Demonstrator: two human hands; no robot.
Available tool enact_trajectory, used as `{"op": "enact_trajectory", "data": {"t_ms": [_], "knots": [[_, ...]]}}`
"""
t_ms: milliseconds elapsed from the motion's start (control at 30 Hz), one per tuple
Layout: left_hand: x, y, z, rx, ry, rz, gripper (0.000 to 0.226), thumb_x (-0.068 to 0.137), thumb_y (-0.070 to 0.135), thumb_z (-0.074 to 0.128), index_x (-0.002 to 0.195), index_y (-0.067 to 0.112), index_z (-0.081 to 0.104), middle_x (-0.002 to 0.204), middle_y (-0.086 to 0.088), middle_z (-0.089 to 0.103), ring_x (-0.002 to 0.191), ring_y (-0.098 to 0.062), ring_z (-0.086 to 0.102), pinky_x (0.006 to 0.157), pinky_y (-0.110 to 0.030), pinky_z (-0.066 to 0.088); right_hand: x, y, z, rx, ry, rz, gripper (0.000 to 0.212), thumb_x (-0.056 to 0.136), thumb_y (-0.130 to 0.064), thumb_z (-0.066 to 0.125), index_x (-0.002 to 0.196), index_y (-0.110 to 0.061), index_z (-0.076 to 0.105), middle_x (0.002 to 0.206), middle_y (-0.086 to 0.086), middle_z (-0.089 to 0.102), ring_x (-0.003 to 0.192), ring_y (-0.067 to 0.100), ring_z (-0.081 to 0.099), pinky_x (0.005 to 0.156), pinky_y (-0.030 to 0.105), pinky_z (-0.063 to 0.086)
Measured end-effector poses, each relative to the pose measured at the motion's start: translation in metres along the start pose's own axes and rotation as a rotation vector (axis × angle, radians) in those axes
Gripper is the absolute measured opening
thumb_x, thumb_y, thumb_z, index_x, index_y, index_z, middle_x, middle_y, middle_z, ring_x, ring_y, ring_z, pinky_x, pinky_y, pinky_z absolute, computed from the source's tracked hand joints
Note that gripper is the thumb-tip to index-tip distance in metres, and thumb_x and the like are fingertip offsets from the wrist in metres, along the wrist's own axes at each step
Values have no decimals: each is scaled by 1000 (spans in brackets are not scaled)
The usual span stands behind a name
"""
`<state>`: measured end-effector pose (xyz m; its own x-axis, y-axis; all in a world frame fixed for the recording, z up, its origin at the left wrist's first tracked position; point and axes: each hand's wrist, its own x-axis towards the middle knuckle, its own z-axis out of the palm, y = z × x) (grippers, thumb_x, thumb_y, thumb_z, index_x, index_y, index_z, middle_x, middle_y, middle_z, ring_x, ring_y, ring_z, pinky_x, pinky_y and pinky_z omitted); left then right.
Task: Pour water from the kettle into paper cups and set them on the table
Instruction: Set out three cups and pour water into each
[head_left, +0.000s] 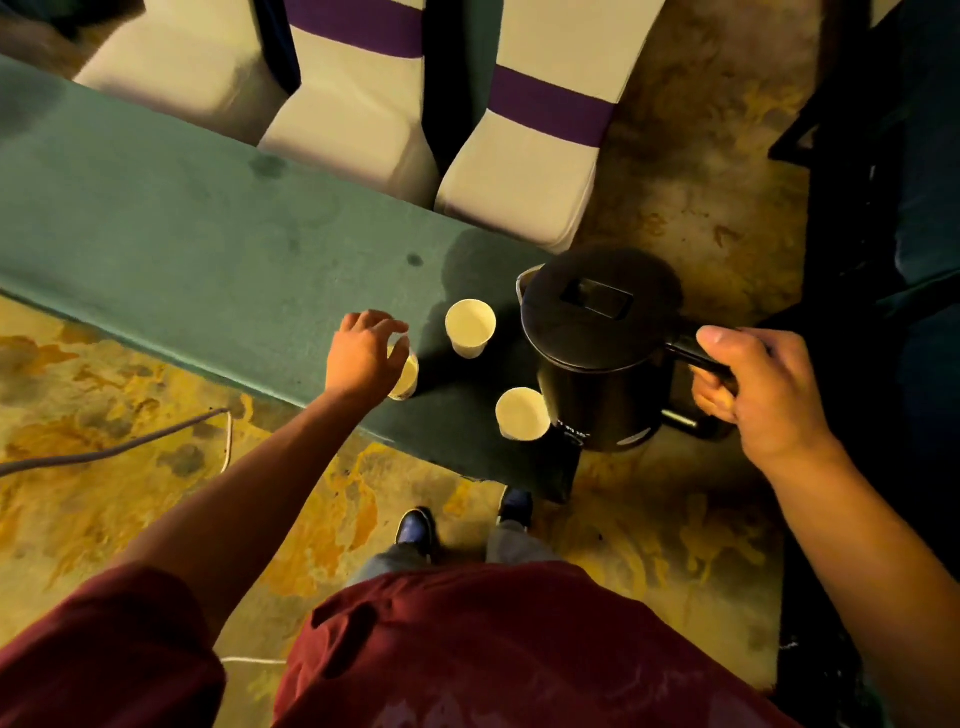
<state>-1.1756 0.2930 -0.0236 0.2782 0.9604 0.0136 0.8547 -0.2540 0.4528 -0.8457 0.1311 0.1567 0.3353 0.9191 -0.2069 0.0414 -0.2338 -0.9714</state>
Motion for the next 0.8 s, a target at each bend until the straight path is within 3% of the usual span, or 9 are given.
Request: {"op": "enact_trajectory", "data": {"t_ms": [167,267,400,500,600,800], "knots": [[-7,-24,-11,-49,-36,32,26,92,25,62,113,15,72,119,-11,66,114,-33,53,91,-42,47,-41,-15,32,22,79,-25,44,80,-43,59,46,-17,49,39,-3,33,33,12,29,39,22,21],[-14,-43,-19,-78,-66,47,27,93,26,61,116,15,71,118,-13,66,112,-34,54,90,-42,47,-61,-18,56,34,106,-36,44,81,-43,57,47,-17,49,38,-2,32,32,15,29,44,36,16],[-19,-60,-21,-111,-98,-44,26,95,28,58,112,18,73,105,-15,69,96,-36,63,73,-34,45,-80,-14,85,63,93,-38,46,85,-42,56,47,-17,48,37,-1,31,31,15,26,47,47,16],[-19,-65,-19,-158,-161,-117,27,95,35,56,113,21,72,92,-12,74,85,-34,68,66,-32,46,-86,-8,99,81,91,-10,46,85,-42,56,48,-16,48,37,0,30,31,15,26,46,46,16],[-20,-64,-16,-221,-215,-145,30,97,39,54,119,22,66,83,-8,74,81,-29,69,70,-36,55,-87,3,111,52,72,26,48,86,-45,58,50,-15,46,38,0,31,32,16,27,45,42,19],[-22,-67,-11,-200,-227,-185,30,97,39,50,119,24,63,87,-10,75,87,-30,70,78,-41,56,-82,24,124,26,6,102,49,84,-48,61,51,-14,47,40,-2,34,33,15,31,46,35,23]]}}
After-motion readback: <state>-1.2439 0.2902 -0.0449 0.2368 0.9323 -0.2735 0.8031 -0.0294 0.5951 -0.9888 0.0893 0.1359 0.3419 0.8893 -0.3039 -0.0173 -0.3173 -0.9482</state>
